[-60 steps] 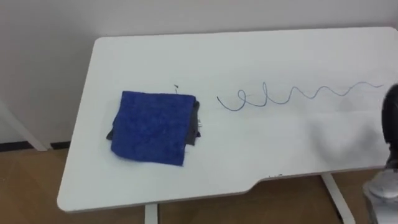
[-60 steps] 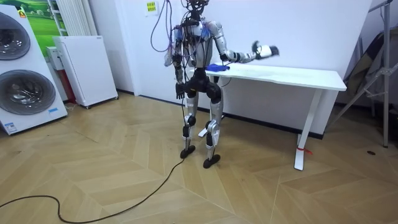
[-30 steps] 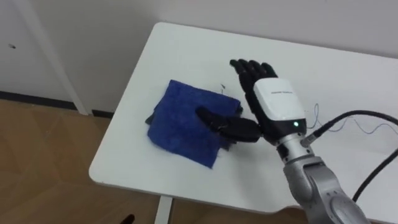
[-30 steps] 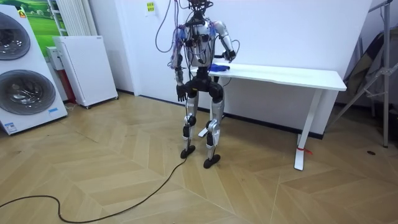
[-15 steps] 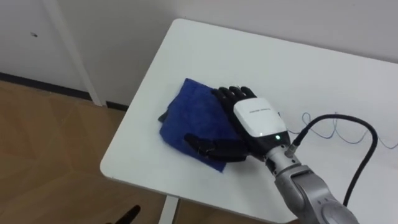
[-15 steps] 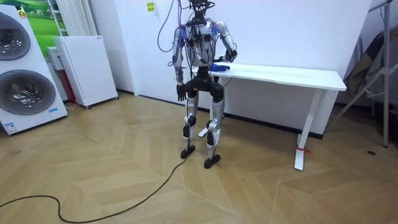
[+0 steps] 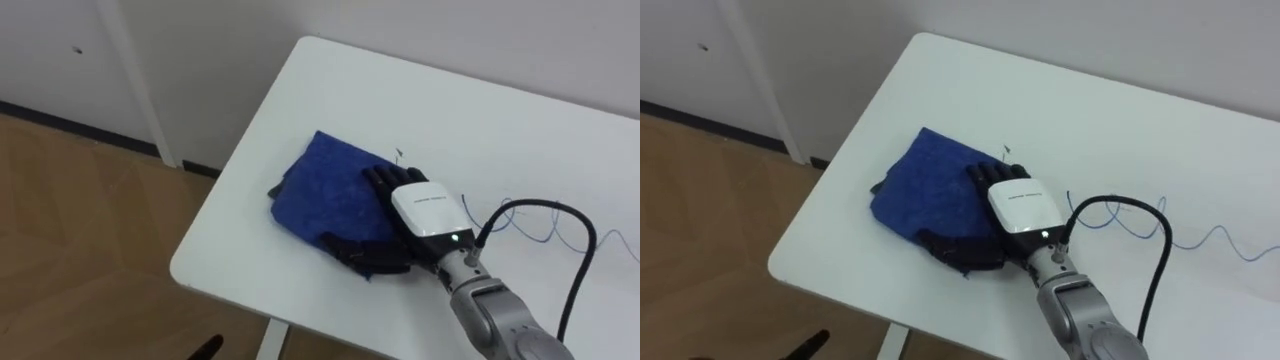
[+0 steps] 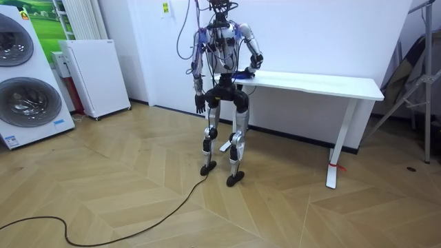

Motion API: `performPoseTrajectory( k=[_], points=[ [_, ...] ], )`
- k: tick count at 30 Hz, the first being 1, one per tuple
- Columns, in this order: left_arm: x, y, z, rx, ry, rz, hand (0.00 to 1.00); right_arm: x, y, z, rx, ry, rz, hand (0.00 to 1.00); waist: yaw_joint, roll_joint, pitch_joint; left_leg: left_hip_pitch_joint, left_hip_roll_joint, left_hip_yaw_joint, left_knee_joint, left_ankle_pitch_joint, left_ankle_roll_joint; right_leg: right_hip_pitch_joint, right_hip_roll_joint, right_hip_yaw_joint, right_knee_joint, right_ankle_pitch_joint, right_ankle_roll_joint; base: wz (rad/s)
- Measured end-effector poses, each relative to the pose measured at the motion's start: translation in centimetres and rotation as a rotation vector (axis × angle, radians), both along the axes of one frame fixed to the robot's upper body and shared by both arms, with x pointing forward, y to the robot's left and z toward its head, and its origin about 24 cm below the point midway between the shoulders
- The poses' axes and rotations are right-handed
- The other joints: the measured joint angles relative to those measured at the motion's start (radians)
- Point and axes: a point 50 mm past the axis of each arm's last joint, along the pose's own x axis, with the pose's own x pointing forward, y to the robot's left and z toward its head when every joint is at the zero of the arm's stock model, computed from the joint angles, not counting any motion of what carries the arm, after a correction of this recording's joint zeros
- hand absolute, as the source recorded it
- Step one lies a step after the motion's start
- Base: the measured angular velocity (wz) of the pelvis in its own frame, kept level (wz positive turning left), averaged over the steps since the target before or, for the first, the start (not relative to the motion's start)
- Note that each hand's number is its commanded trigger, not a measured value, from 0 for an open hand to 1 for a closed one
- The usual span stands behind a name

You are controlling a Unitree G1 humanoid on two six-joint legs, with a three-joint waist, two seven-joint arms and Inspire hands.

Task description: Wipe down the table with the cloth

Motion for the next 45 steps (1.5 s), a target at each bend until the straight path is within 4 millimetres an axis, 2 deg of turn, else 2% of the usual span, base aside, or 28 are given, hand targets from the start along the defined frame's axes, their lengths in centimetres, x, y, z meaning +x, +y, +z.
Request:
performPoseTrajectory(
  k=[5, 6, 9, 11, 15, 31, 40, 41, 43, 45],
  points=[
    [-0.7, 0.1, -0.2, 0.001, 0.018, 0.005, 0.0, 0.0, -0.1, -0.1, 0.003, 0.0, -0.007, 0.0, -0.003, 0.002, -0.0006, -0.001, -0.001, -0.001, 0.001, 0.0, 0.0, 0.002, -0.001, -0.007, -0.001, 0.0, 0.0, 0.03],
    [-1.1, 0.1, -0.2, 0.002, 0.027, 0.009, 0.0, 0.0, -0.1, -0.1, 0.002, 0.0, -0.008, 0.0, -0.005, 0.003, -0.0004, -0.001, -0.001, -0.001, 0.002, 0.0, 0.0, 0.004, -0.002, -0.026, -0.001, 0.0, 0.0, 0.07],
    [-1.7, 0.2, -0.3, 0.007, 0.047, 0.016, 0.0, 0.3, -0.3, -0.3, -0.008, 0.005, -0.014, 0.0, -0.01, 0.008, -0.0014, 0.0, -0.002, -0.001, 0.004, 0.0, 0.0, 0.012, -0.003, -0.037, -0.002, 0.0, 0.0, 0.12],
    [-1.7, 0.2, -0.4, 0.009, 0.049, 0.018, 0.0, 0.5, -0.5, -0.4, -0.017, 0.006, -0.021, 0.0, -0.01, 0.011, -0.0054, -0.001, -0.002, -0.001, 0.005, 0.0, 0.0, 0.014, -0.004, -0.052, -0.002, 0.0, 0.0, 0.1],
    [-1.7, 0.2, -0.3, 0.009, 0.049, 0.018, 0.0, 0.8, -0.8, -0.5, -0.03, 0.009, -0.026, 0.0, -0.006, 0.017, -0.0118, -0.001, -0.003, -0.001, 0.01, 0.0, 0.0, 0.018, -0.005, -0.052, -0.001, 0.0, 0.0, 0.01],
    [-2.0, 0.3, -0.5, 0.012, 0.069, 0.022, 0.0, 1.2, -0.7, -0.2, 0.002, 0.007, -0.039, 0.0, -0.003, 0.018, -0.0096, 0.003, -0.004, -0.006, 0.01, 0.001, 0.001, 0.023, -0.005, -0.051, 0.0, 0.0, 0.0, 0.01],
    [-2.4, 0.4, -0.6, 0.017, 0.084, 0.026, 0.0, 1.3, -0.8, -0.2, 0.003, 0.006, -0.048, 0.0, -0.001, 0.011, -0.0064, 0.005, -0.009, -0.059, 0.007, 0.001, 0.001, 0.028, -0.005, -0.051, 0.006, 0.0, 0.0, 0.12],
    [-2.4, 0.5, -0.6, 0.017, 0.086, 0.027, 0.0, 1.3, -0.8, -0.2, 0.003, 0.006, -0.048, 0.0, 0.001, 0.011, -0.0063, 0.006, -0.009, -0.062, 0.006, 0.001, 0.001, 0.028, -0.005, -0.05, 0.006, 0.0, 0.0, 0.0],
    [-2.5, 0.5, -0.6, 0.019, 0.092, 0.029, 0.0, 1.2, -0.8, -0.2, 0.002, 0.009, -0.05, 0.0, 0.02, 0.015, 0.0, 0.027, -0.006, -0.101, 0.0, 0.002, 0.001, 0.024, -0.005, -0.05, 0.039, -0.003, 0.005, -0.09],
    [-2.5, 0.6, -0.6, 0.02, 0.092, 0.029, 0.0, 1.2, -0.9, -0.2, 0.006, 0.01, -0.052, 0.0, 0.022, 0.012, -0.0021, 0.028, -0.008, -0.106, -0.001, 0.002, 0.001, 0.029, -0.007, -0.051, 0.039, -0.003, 0.005, 0.06]
  ],
)
